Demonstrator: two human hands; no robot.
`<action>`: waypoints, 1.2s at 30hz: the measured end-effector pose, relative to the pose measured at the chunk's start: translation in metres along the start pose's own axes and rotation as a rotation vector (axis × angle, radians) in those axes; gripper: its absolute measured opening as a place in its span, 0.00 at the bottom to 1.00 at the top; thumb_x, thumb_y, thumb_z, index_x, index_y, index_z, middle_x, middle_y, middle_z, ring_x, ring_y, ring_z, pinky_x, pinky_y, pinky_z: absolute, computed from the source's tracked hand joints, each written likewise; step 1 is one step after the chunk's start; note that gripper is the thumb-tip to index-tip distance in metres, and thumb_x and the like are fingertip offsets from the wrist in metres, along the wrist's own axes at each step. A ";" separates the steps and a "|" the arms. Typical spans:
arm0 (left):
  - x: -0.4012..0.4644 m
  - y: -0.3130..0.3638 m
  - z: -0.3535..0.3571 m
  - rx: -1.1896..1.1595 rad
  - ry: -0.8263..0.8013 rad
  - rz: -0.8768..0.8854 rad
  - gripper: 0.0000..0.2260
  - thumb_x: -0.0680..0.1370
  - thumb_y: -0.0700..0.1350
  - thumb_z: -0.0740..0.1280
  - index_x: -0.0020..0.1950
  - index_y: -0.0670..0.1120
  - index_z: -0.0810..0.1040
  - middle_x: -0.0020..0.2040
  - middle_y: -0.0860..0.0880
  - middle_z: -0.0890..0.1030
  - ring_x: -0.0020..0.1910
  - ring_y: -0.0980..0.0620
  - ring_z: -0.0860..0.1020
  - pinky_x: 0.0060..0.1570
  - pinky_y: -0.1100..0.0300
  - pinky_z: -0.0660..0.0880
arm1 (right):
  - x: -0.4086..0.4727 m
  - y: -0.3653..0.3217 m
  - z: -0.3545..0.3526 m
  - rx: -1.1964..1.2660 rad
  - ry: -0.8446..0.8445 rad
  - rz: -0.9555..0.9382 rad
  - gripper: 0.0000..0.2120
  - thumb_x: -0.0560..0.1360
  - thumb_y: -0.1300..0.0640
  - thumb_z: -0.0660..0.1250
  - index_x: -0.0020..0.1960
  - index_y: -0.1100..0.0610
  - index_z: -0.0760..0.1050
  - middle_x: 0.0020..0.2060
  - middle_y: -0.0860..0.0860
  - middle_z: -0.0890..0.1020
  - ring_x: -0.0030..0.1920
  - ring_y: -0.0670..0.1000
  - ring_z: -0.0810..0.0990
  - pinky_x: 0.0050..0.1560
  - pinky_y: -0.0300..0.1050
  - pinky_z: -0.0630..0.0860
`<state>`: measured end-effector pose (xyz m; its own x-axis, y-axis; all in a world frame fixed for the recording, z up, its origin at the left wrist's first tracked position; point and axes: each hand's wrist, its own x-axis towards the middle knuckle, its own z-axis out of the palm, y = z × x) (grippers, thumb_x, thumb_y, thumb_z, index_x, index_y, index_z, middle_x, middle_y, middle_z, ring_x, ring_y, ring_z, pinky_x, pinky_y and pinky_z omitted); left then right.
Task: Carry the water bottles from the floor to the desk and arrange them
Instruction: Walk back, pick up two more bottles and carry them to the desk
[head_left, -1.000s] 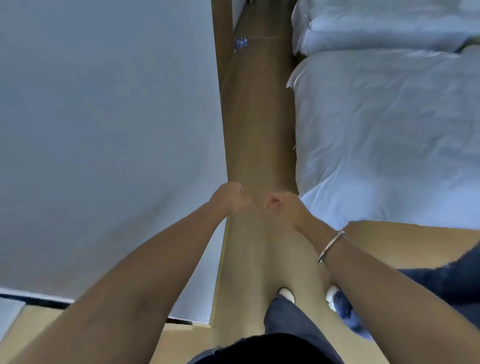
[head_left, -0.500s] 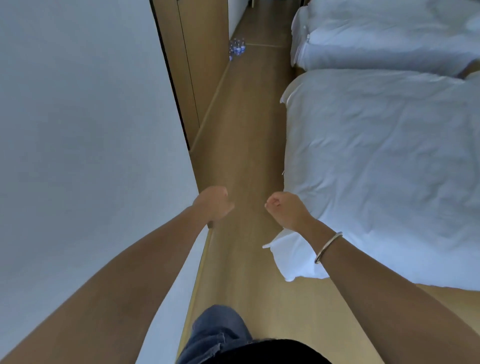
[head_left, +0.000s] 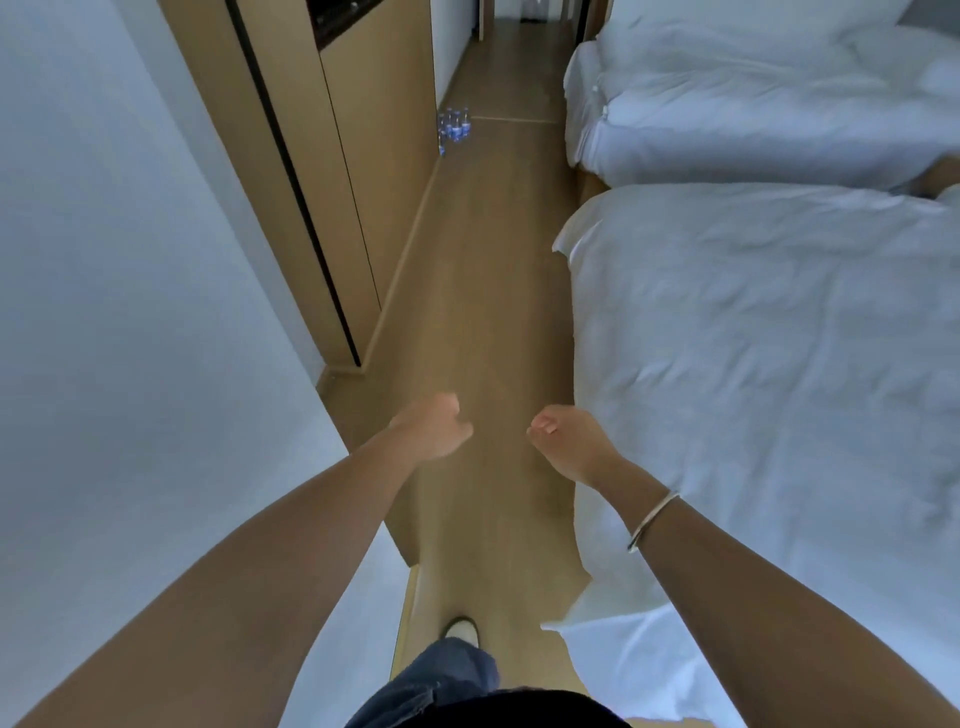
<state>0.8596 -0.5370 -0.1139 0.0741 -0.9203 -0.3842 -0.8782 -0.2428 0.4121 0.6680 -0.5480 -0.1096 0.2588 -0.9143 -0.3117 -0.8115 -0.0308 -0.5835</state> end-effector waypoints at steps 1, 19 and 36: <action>0.013 -0.001 -0.007 0.002 -0.017 -0.009 0.12 0.77 0.48 0.60 0.56 0.43 0.74 0.50 0.46 0.77 0.49 0.46 0.76 0.49 0.55 0.73 | 0.011 -0.003 -0.002 0.000 -0.006 0.009 0.12 0.78 0.55 0.59 0.54 0.60 0.78 0.53 0.56 0.80 0.55 0.56 0.77 0.58 0.49 0.74; 0.260 0.003 -0.078 0.075 -0.032 -0.141 0.13 0.77 0.50 0.60 0.56 0.43 0.74 0.48 0.47 0.76 0.47 0.48 0.75 0.44 0.56 0.70 | 0.273 -0.016 -0.051 0.083 -0.090 0.052 0.13 0.76 0.58 0.60 0.53 0.66 0.76 0.51 0.59 0.81 0.53 0.57 0.78 0.52 0.49 0.76; 0.521 0.064 -0.170 -0.380 0.113 -0.229 0.12 0.77 0.46 0.64 0.57 0.42 0.76 0.56 0.42 0.80 0.56 0.42 0.78 0.51 0.56 0.73 | 0.553 -0.029 -0.168 0.125 -0.058 -0.008 0.10 0.75 0.59 0.61 0.47 0.62 0.79 0.39 0.53 0.80 0.41 0.50 0.76 0.42 0.39 0.69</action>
<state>0.9226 -1.0836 -0.1474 0.3158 -0.8526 -0.4164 -0.5990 -0.5195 0.6093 0.7467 -1.1210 -0.1389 0.2982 -0.8890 -0.3475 -0.7387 0.0156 -0.6738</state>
